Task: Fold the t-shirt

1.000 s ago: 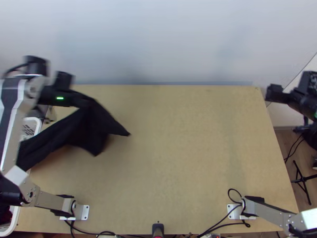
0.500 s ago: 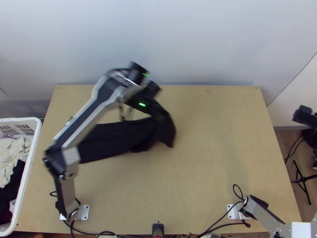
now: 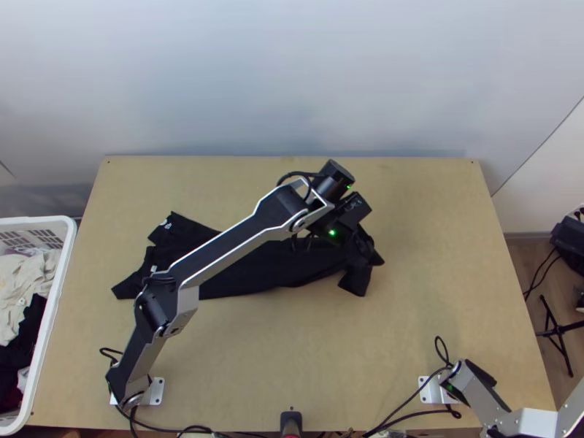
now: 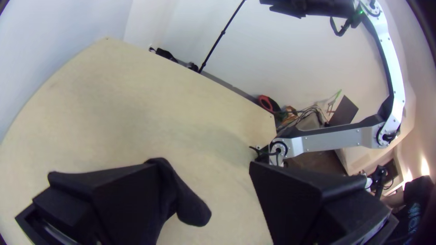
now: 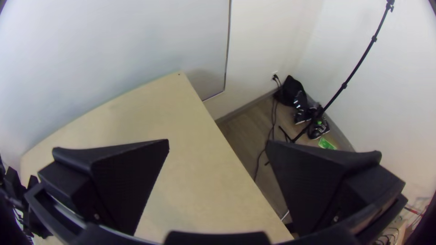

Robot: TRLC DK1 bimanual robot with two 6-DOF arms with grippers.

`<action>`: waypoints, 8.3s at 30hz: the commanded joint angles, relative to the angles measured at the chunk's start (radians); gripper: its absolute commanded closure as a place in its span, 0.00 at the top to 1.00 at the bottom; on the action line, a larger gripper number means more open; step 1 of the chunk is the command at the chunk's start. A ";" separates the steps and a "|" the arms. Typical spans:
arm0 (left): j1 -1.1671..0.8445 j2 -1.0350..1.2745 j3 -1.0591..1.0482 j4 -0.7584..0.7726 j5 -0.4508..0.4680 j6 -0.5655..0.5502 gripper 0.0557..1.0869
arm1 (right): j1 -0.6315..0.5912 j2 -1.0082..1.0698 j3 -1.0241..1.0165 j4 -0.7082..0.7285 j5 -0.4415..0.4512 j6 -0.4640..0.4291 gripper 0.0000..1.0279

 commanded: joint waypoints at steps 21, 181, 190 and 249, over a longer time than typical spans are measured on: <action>0.739 -0.549 -0.578 -0.596 -0.023 0.632 0.96 | 0.426 0.020 -0.128 0.050 -0.021 -0.083 0.96; 0.504 -0.732 -0.889 -0.177 -0.382 0.336 0.96 | 0.927 0.258 -0.170 -0.062 -0.288 -0.119 0.66; 0.567 -0.801 -0.963 -0.174 -0.396 0.336 0.96 | 1.019 0.512 -0.007 0.008 -0.426 -0.114 0.58; 0.678 -0.842 -1.044 -0.116 -0.399 0.333 0.96 | 0.996 0.959 0.044 0.163 -0.469 -0.237 0.27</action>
